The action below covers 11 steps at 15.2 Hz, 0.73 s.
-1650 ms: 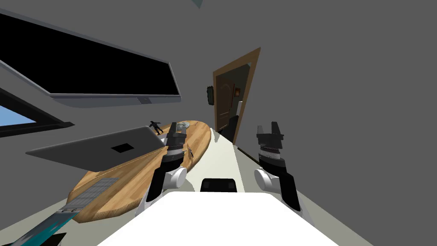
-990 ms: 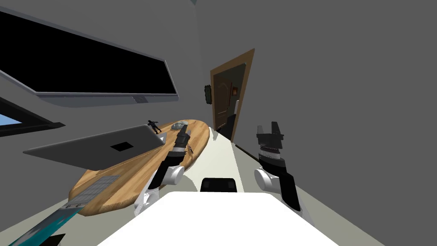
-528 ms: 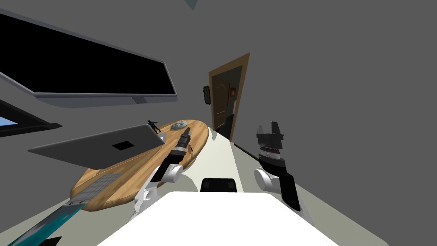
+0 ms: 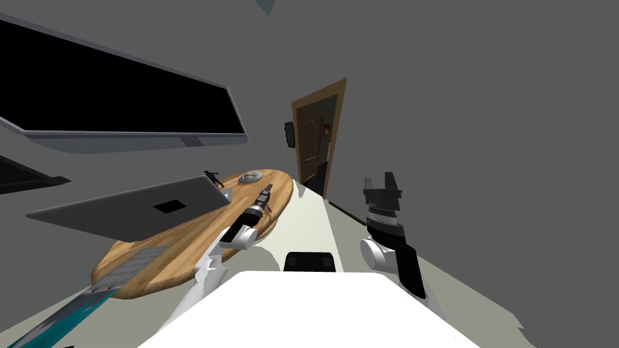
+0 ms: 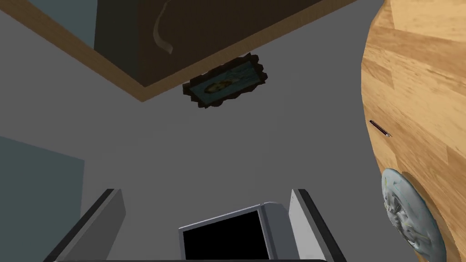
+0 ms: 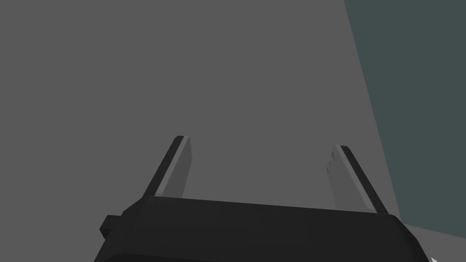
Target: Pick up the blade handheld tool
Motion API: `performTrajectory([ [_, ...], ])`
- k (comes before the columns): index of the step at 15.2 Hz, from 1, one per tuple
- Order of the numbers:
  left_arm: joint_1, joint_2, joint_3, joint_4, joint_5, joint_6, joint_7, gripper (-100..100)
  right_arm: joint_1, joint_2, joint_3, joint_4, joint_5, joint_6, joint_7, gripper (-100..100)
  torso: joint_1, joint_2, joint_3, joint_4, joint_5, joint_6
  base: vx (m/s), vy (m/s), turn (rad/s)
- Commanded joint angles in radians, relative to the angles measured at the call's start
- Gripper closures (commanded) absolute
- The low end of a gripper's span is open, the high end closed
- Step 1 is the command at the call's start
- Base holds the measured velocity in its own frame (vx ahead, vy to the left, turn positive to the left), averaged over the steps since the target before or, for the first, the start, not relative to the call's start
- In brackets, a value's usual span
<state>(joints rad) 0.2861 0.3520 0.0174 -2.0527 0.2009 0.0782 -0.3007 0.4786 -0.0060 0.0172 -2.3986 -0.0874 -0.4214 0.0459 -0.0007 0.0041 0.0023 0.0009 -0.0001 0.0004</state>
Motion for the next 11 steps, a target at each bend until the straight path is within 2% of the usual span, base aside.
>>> performTrajectory([
  [1, 0.002, 0.011, 0.0, 0.023, 0.002, 0.043, -0.016, -100, 0.0, 0.0, 0.0, 0.0, 0.0, 0.0, 0.0, 0, 0.0, 0.0, 0.0, 0.0, 0.0, 0.0, -0.05, -0.019, -0.061],
  [2, -0.015, 0.031, 0.007, 0.059, 0.01, 0.072, -0.03, -100, 0.0, 0.0, 0.0, 0.0, 0.0, 0.0, 0.0, 0, 0.0, 0.0, 0.0, 0.0, 0.0, 0.0, -0.049, -0.023, -0.085],
  [3, -0.015, 0.031, 0.007, 0.059, 0.01, 0.088, -0.03, -100, 0.0, 0.0, 0.0, 0.0, 0.0, 0.0, 0.0, 0, 0.0, 0.0, 0.0, 0.0, 0.0, 0.0, -0.044, -0.019, -0.066],
  [4, -0.032, 0.05, 0.013, 0.097, 0.018, 0.113, -0.044, -100, 0.0, 0.0, 0.0, 0.0, 0.0, 0.0, 0.0, 0, 0.0, -0.001, 0.0, 0.0, 0.0, 0.0, -0.041, -0.02, -0.068],
  [5, -0.032, 0.05, 0.013, 0.097, 0.018, 0.135, -0.044, -100, 0.0, 0.0, 0.0, 0.0, 0.0, 0.0, 0.0, 0, 0.0, -0.001, -0.001, 0.0, 0.0, 0.0, -0.033, -0.022, -0.068],
  [6, -0.05, 0.07, 0.019, 0.135, 0.026, 0.158, -0.058, -100, 0.0, 0.0, 0.0, 0.0, 0.0, 0.0, 0.0, 0, 0.0, -0.001, -0.001, 0.0, 0.0, 0.0, -0.027, -0.023, -0.076],
  [7, -0.05, 0.07, 0.019, 0.135, 0.026, 0.181, -0.058, -100, 0.0, 0.0, 0.0, 0.0, 0.0, 0.0, 0.0, 0, 0.0, -0.002, -0.001, 0.0, 0.0, 0.0, -0.025, -0.02, -0.072],
  [8, -0.068, 0.089, 0.024, 0.172, 0.034, 0.208, -0.073, -100, 0.0, 0.0, 0.0, 0.0, 0.0, 0.0, 0.0, 0, 0.0, -0.002, -0.001, 0.0, 0.0, 0.0, -0.022, -0.022, -0.081],
  [10, -0.068, 0.089, 0.024, 0.175, 0.034, 0.228, -0.073, -100, 0.0, 0.0, 0.0, 0.0, 0.0, 0.0, 0.0, 0, 0.0, -0.003, -0.001, -0.001, 0.0, 0.0, -0.012, -0.017, -0.041],
  [11, -0.086, 0.107, 0.029, 0.215, 0.042, 0.264, -0.087, -100, 0.0, 0.0, 0.0, 0.0, 0.0, 0.0, 0.0, 0, 0.0, -0.003, -0.002, -0.001, 0.0, 0.0, -0.006, -0.015, -0.05],
])
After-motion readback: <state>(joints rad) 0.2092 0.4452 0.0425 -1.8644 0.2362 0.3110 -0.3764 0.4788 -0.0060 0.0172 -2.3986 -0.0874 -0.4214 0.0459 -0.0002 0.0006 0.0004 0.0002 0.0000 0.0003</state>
